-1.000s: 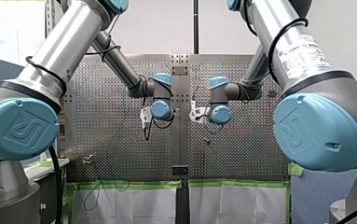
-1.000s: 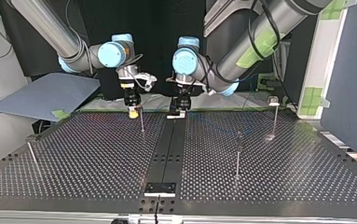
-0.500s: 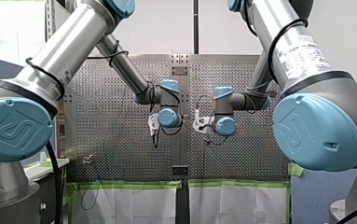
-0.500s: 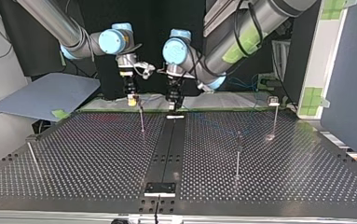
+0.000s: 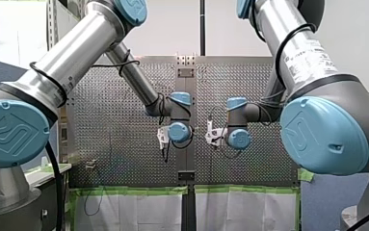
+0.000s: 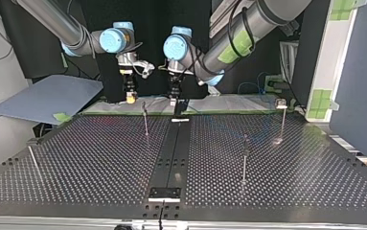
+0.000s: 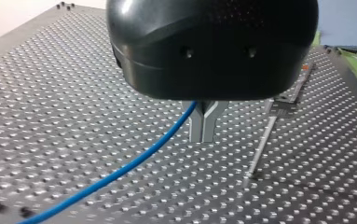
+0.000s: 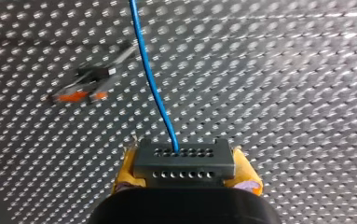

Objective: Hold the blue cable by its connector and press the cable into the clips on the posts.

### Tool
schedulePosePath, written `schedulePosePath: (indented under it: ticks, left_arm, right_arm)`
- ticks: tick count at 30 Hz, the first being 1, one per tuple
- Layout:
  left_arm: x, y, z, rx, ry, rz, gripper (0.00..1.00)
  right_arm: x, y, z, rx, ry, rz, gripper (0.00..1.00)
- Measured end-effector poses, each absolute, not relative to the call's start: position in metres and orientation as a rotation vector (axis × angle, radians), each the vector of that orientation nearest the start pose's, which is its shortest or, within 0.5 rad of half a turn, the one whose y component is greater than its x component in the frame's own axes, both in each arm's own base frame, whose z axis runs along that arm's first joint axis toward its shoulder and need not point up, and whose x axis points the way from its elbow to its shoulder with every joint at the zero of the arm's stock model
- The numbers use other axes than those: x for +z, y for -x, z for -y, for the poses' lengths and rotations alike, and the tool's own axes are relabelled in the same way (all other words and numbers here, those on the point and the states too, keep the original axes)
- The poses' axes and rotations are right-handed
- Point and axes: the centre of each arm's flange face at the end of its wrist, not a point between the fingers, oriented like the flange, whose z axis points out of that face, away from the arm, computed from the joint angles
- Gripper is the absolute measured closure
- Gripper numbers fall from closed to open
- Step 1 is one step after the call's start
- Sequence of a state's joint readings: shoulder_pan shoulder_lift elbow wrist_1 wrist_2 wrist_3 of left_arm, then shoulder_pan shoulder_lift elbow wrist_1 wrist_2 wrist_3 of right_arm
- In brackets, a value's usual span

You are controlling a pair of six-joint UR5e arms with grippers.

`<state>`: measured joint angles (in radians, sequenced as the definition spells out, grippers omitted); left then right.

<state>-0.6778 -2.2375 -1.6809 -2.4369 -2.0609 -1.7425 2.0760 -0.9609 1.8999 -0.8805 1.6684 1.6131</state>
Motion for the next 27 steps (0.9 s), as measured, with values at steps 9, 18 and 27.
schedulePosePath:
  ticks: [9,18,27]
  left_arm:
    - [0.094,-0.432,0.461,-0.261,-0.041,-1.634,1.00]
    - [0.058,-0.429,0.461,-0.221,-0.083,-1.661,1.00]
    - [0.018,-0.420,0.459,-0.181,-0.107,-1.701,1.00]
  right_arm:
    - [0.071,-0.378,0.440,1.473,-1.548,1.071,1.00]
    - [0.035,-0.374,0.441,1.458,-1.554,1.089,1.00]
    - [0.029,-0.370,0.447,1.469,-1.529,1.088,1.00]
